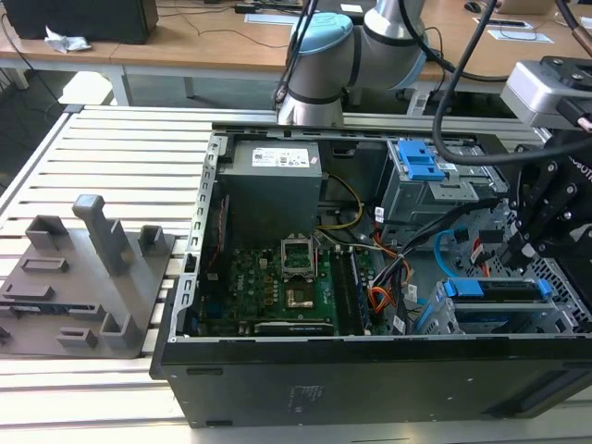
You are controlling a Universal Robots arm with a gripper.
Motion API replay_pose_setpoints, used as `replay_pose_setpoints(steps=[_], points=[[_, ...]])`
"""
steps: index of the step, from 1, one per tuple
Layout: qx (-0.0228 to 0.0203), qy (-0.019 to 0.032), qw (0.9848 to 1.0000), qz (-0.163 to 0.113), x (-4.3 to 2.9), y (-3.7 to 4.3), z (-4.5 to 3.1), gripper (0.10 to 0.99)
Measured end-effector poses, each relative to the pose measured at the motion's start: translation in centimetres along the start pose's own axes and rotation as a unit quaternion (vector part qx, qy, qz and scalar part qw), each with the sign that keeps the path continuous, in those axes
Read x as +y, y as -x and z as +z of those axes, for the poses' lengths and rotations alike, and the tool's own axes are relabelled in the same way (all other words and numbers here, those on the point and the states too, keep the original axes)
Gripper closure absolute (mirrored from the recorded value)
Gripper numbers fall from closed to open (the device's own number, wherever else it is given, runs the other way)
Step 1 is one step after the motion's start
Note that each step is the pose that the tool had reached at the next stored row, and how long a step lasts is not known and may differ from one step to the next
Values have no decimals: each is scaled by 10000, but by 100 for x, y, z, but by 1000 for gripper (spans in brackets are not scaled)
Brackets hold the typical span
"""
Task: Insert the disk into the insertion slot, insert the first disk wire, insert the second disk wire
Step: 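Insert the disk into the insertion slot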
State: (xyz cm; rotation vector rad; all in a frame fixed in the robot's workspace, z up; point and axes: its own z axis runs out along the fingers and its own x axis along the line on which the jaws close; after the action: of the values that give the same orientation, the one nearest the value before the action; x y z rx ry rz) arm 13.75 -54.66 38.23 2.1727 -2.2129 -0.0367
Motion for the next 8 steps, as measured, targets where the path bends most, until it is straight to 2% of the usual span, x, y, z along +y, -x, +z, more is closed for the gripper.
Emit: replay_pose_setpoints(steps=[8], points=[[0, 8, 10000, 0, -83, 2, 72, 980]])
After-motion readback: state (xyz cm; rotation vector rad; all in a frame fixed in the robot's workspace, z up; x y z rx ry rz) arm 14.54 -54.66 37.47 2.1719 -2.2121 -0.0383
